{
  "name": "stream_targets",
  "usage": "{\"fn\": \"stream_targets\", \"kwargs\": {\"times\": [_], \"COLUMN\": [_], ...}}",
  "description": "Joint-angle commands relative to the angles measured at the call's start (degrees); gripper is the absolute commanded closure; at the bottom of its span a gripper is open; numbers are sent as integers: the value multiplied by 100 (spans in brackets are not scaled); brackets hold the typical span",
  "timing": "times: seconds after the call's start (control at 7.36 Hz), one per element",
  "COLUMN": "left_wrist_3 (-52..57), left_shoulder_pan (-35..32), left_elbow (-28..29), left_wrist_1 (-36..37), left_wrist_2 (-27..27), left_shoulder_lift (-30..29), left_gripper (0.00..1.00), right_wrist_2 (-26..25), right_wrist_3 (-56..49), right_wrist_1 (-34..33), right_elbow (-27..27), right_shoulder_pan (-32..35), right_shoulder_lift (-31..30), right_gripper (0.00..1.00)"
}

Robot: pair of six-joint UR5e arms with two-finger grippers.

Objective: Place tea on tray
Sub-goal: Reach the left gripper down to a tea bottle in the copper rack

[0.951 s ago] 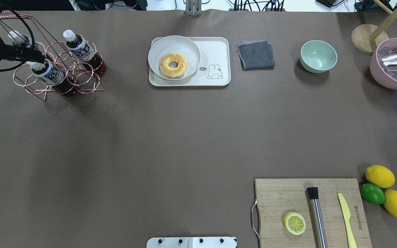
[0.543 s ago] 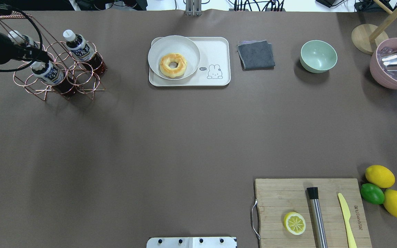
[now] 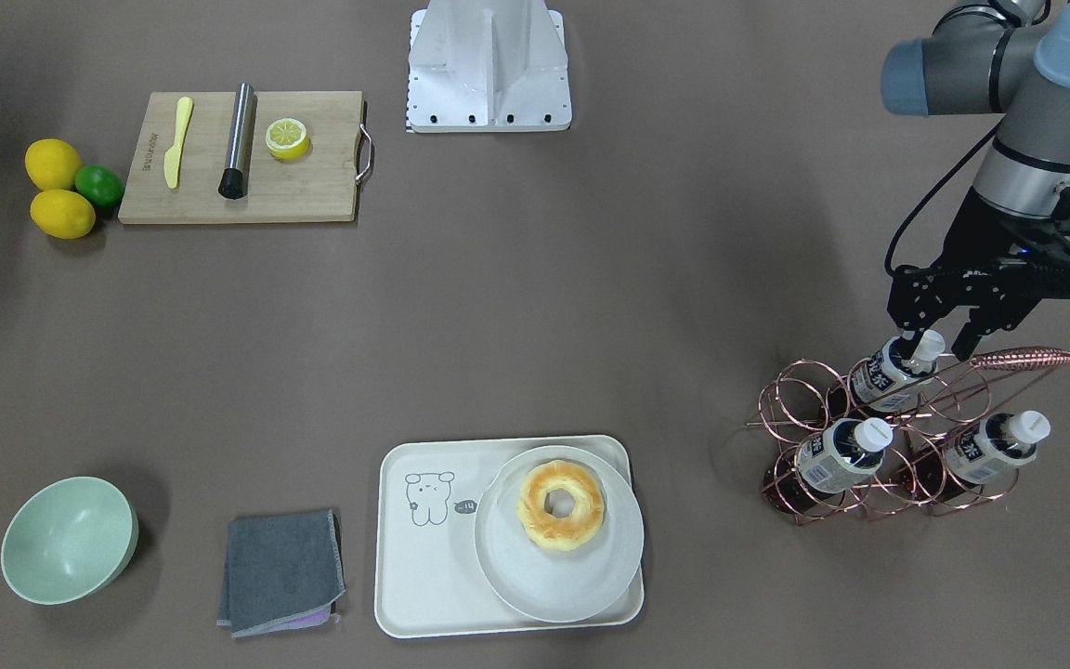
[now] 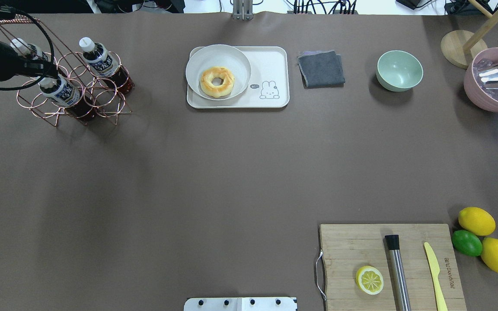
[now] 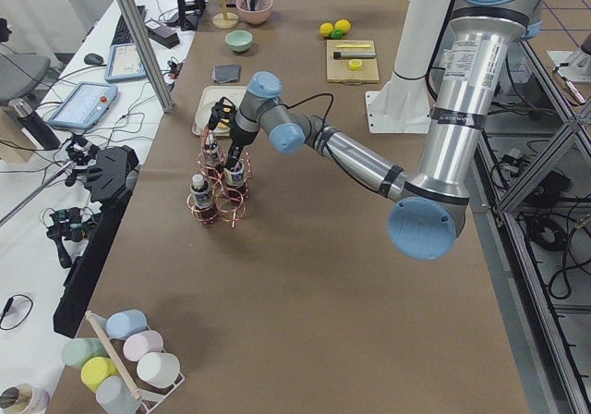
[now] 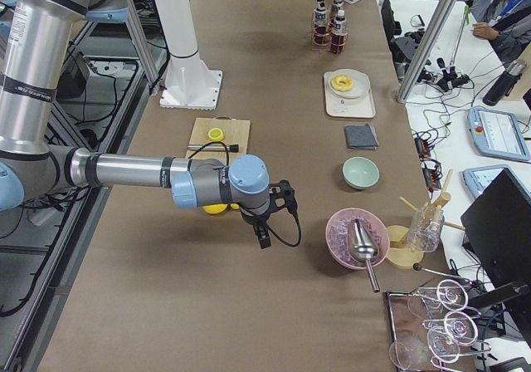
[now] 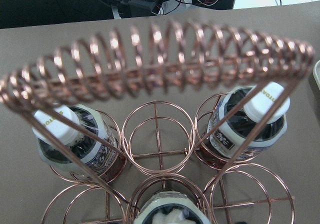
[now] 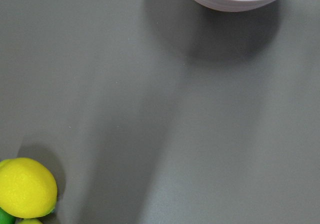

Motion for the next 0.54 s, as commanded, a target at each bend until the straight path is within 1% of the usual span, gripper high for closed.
{"fn": "stream_targets", "kwargs": {"times": [0.0,0.14,0.27,0.41], "left_wrist_3": [-46,-46,-55,-72], "left_shoulder_pan": [43,44,44,44], "left_elbow": [3,3,-14,-40], "left_wrist_1": [10,10,10,27], "left_wrist_2": [94,94,85,94], "left_shoulder_lift": [29,30,30,30], "left_gripper": [56,60,69,89], "right_wrist_2": [94,129,129,129], "right_wrist_3": [25,42,60,60], "right_wrist_1": [0,0,0,0], "right_elbow": [20,64,64,64], "right_shoulder_pan": [0,0,0,0], "right_shoulder_lift": [14,14,14,23], "right_gripper": [0,0,0,0]}}
